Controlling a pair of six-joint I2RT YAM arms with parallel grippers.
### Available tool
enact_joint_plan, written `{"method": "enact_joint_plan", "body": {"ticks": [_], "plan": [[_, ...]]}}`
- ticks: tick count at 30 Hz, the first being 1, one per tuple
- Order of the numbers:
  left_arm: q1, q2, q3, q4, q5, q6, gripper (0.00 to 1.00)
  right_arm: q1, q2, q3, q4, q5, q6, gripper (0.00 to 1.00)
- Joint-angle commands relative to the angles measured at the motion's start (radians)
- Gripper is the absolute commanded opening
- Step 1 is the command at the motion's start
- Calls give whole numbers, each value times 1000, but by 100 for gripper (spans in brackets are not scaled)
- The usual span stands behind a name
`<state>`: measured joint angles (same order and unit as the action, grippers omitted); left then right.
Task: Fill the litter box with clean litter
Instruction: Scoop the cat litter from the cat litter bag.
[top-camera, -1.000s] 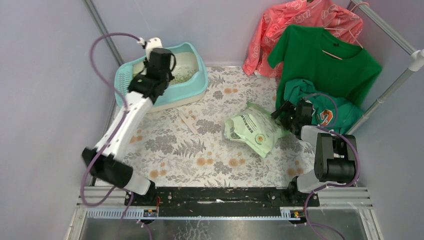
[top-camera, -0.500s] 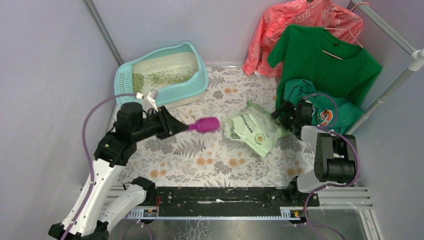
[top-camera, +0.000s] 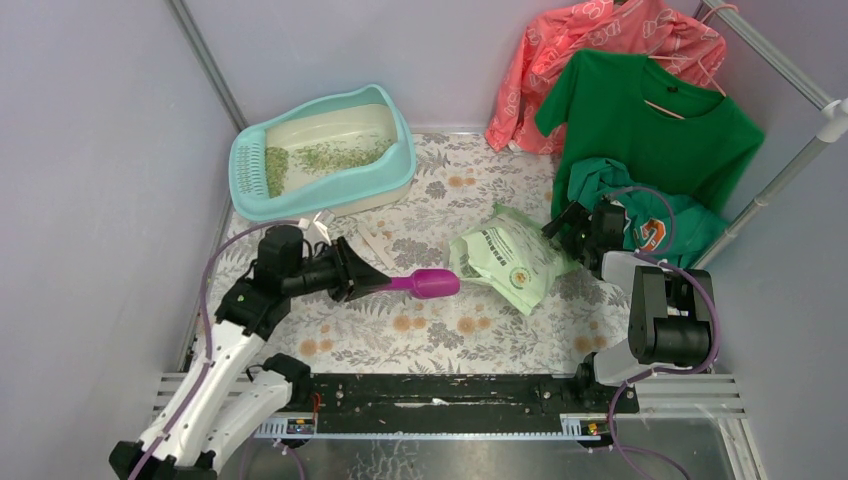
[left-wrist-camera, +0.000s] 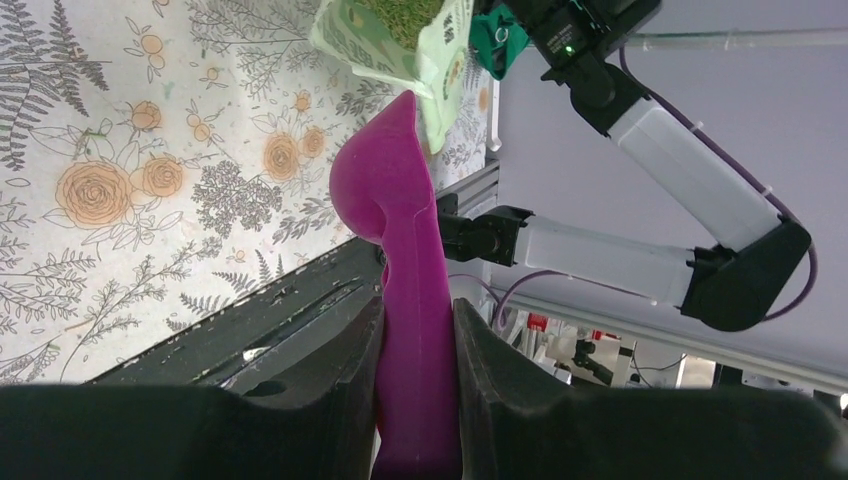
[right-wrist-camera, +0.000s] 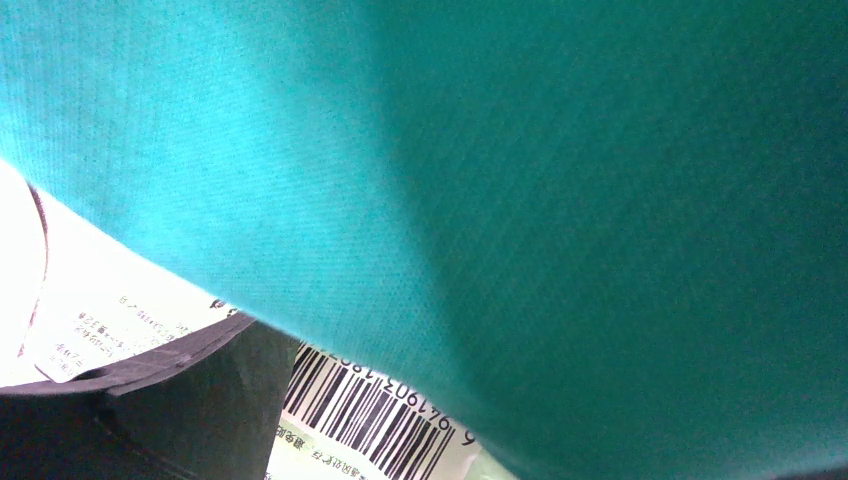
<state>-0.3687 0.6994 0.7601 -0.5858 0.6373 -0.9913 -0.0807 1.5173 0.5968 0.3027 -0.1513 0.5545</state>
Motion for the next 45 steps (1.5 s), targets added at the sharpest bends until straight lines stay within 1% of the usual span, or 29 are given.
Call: {"method": "enact_joint_plan", "body": {"ticks": [1, 8, 12, 16, 19, 23, 26, 28, 32, 37, 40, 43, 45], "plan": [[-3, 70, -16, 196, 14, -33, 6, 10, 44, -33, -118, -51, 12, 100], [-6, 244, 47, 350, -41, -39, 6, 10, 46, -34, -117, -54, 11, 100], [-25, 365, 70, 395, -88, -35, 5, 10, 43, -34, -116, -55, 12, 100], [-80, 452, 77, 440, -188, -51, 5, 10, 43, -34, -115, -53, 11, 100], [-153, 531, 112, 471, -270, -62, 5, 10, 42, -34, -116, -54, 11, 100], [-256, 662, 213, 472, -381, -53, 4, 11, 38, -38, -113, -53, 12, 100], [-309, 733, 266, 460, -459, -56, 4, 10, 37, -39, -113, -52, 12, 100], [-334, 758, 292, 433, -520, -59, 3, 10, 32, -42, -112, -49, 14, 100], [-382, 760, 326, 358, -695, -59, 4, 10, -6, -64, -117, 0, 30, 100], [-393, 790, 343, 345, -721, -61, 4, 10, -71, -86, -105, 91, 58, 100], [-398, 826, 351, 346, -720, -65, 4, 10, -23, -36, -117, 112, 60, 100], [-401, 852, 335, 361, -716, -71, 4, 10, 49, 38, -150, 103, 48, 100], [-401, 864, 318, 378, -718, -77, 4, 11, 72, 51, -152, 89, 45, 100]]}}
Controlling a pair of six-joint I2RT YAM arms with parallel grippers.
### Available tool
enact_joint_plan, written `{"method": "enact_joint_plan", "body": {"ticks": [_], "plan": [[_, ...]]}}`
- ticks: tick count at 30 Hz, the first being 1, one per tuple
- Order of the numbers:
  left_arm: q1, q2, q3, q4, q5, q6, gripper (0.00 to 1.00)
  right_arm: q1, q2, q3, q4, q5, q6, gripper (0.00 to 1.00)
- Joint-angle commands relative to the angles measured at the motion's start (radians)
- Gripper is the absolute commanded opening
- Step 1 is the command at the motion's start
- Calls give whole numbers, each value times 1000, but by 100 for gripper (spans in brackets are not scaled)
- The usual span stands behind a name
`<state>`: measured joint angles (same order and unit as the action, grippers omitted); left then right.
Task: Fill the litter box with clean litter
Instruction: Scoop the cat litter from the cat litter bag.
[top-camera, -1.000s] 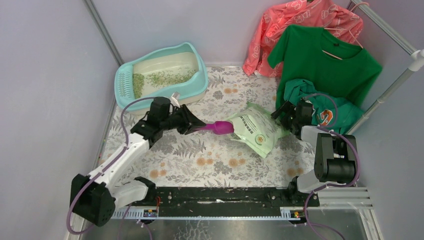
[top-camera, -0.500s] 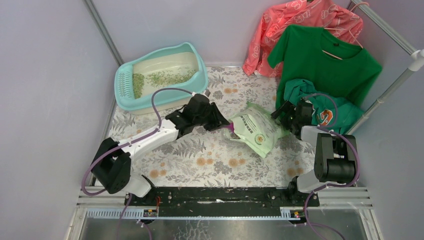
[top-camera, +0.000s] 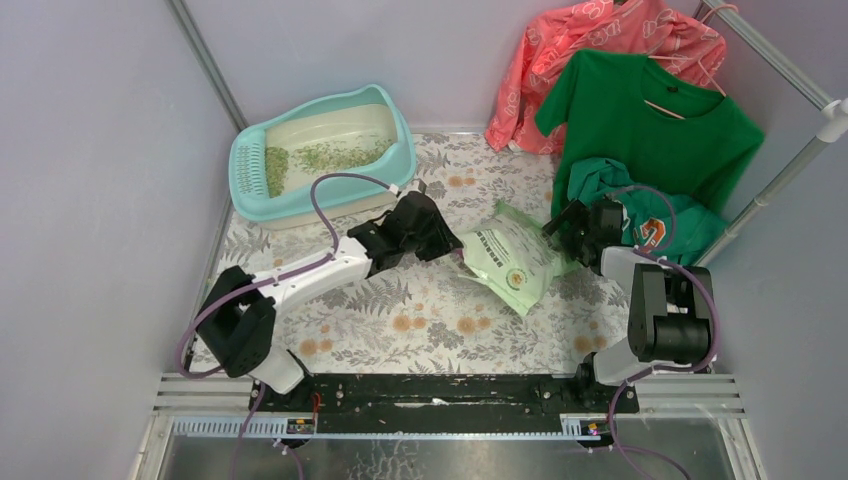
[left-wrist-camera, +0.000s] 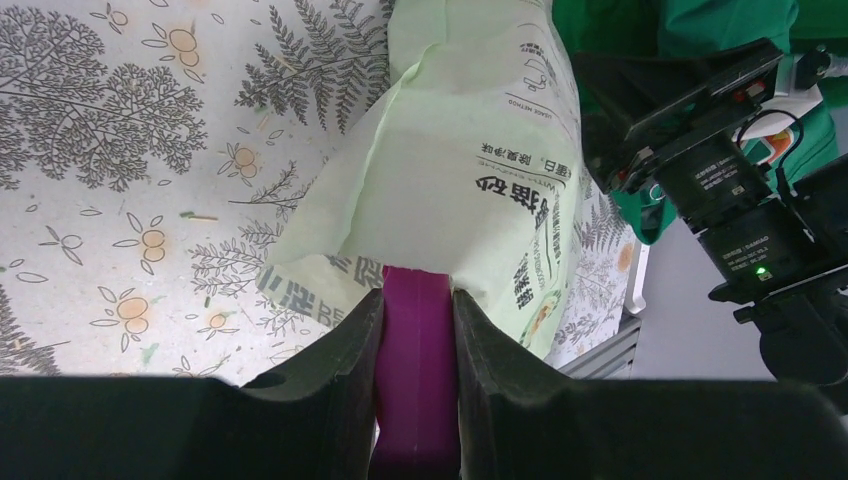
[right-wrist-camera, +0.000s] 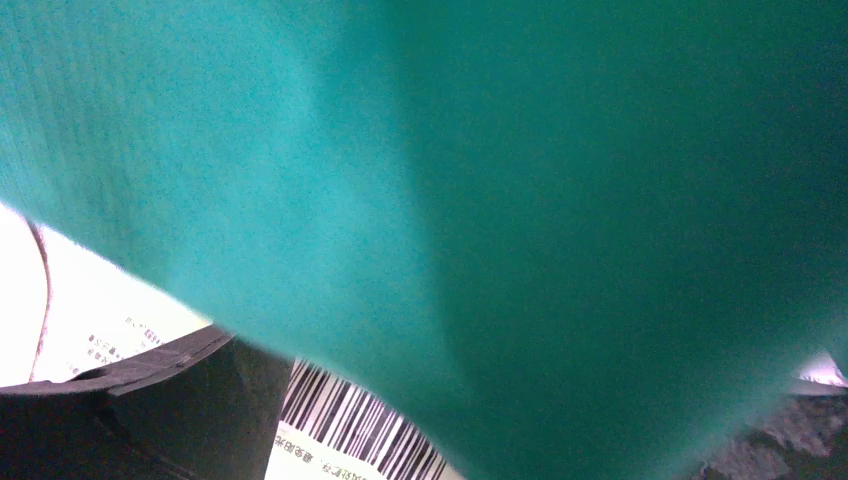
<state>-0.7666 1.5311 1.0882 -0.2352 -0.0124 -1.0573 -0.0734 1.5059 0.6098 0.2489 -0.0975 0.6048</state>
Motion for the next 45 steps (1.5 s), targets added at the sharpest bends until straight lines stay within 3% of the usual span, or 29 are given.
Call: {"method": "enact_joint_plan", "body": {"ticks": [1, 17, 39, 45], "plan": [[-3, 37, -16, 39, -67, -16, 4, 3, 86, 39, -93, 31, -6, 100], [-18, 145, -82, 243, 93, -72, 3, 3, 108, 38, -76, -7, -10, 100], [-96, 393, -151, 726, 174, -170, 2, 3, 108, 27, -63, -21, -4, 100], [-98, 396, -237, 957, 194, -181, 2, 3, 106, 23, -59, -24, -4, 100]]}}
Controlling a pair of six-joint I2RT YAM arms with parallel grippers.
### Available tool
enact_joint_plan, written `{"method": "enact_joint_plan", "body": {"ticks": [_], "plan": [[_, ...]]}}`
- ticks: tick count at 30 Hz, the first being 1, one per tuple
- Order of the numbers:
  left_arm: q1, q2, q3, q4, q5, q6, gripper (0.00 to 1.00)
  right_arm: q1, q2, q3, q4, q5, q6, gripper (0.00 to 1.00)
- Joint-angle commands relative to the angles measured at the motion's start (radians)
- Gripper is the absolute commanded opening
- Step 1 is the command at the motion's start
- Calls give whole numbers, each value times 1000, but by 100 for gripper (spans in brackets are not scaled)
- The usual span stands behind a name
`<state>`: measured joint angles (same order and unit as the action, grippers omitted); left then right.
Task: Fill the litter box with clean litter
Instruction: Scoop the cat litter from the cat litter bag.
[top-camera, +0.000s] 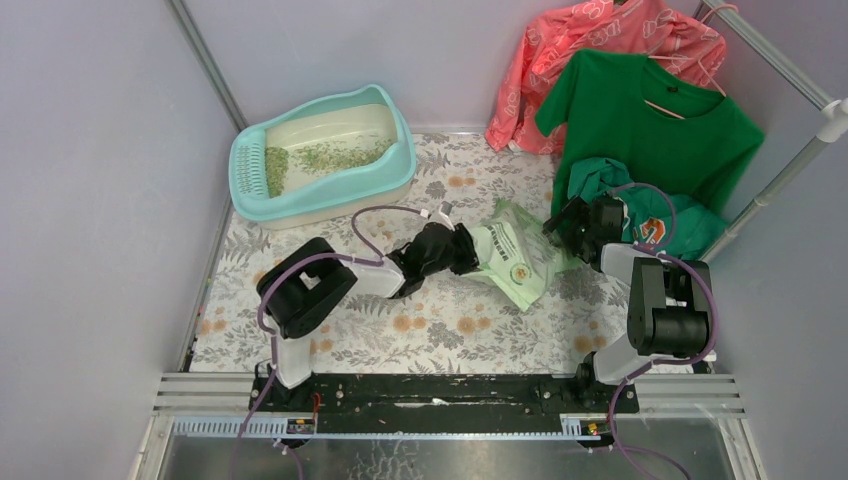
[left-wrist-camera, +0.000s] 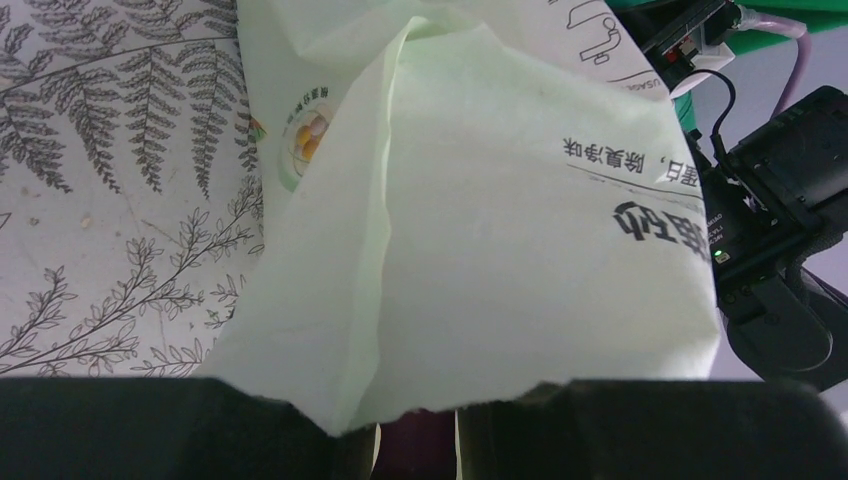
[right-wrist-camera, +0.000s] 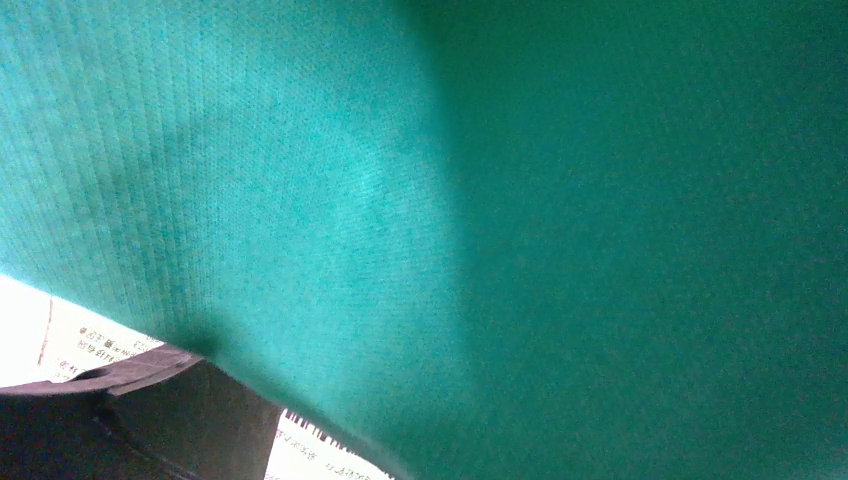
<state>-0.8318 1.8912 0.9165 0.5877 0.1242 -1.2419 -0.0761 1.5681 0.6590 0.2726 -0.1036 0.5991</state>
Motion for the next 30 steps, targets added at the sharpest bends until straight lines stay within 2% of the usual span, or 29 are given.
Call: {"method": "enact_joint_plan", "body": {"ticks": [1, 13, 21, 30], "plan": [[-32, 35, -84, 175, 63, 3, 2, 6, 44, -26, -82, -19, 0, 100], [-21, 95, -277, 771, 143, -70, 3, 6, 32, -41, -69, -25, -2, 100], [-7, 65, -376, 950, 179, -103, 4, 6, 36, -37, -70, -25, -3, 100], [9, -53, -522, 1015, 184, -73, 4, 6, 32, -42, -69, -24, -2, 100]]}}
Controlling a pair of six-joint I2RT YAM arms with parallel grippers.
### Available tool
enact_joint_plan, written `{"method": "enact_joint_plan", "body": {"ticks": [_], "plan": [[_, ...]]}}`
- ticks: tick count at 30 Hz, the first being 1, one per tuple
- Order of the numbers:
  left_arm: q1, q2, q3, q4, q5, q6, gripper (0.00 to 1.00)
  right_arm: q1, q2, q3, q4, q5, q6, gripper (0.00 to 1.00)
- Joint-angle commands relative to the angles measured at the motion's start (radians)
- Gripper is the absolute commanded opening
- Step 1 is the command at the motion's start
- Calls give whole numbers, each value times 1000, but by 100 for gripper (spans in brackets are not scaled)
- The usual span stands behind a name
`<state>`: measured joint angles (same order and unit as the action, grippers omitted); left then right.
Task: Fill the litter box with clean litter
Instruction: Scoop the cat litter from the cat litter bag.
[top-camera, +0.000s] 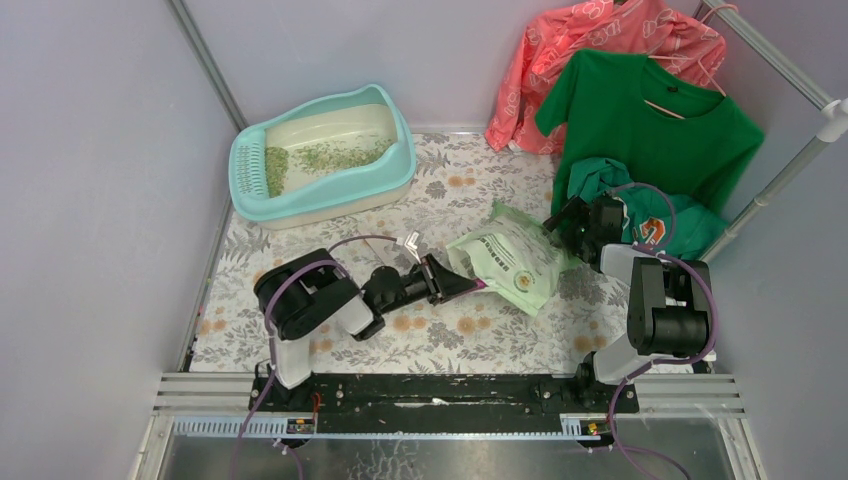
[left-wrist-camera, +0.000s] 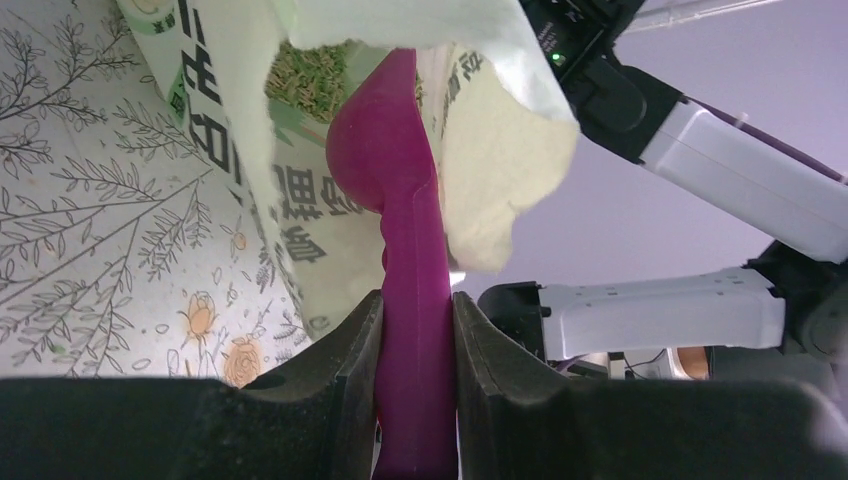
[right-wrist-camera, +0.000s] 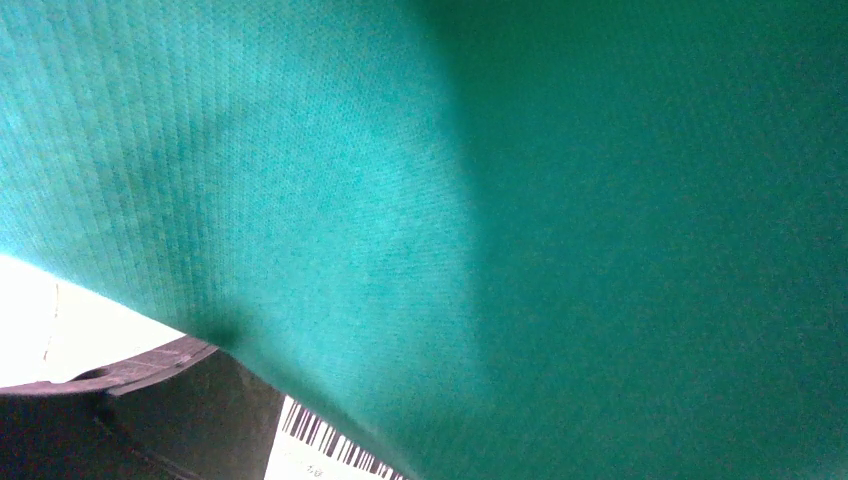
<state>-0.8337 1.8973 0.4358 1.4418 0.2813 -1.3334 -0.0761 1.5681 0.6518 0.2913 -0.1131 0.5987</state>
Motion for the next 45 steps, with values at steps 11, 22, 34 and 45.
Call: {"method": "enact_joint_plan", "body": {"ticks": [11, 22, 34, 45], "plan": [[127, -317, -304, 157, 40, 26, 5, 6, 31, -38, -83, -18, -3, 100], [189, -328, -396, 167, 35, -20, 5, 6, 30, -37, -85, -20, -4, 100], [271, -476, -424, 169, 85, -107, 5, 6, 33, -35, -84, -23, -6, 100], [247, -333, -405, 173, 69, -66, 5, 6, 30, -38, -81, -26, -7, 100]]}}
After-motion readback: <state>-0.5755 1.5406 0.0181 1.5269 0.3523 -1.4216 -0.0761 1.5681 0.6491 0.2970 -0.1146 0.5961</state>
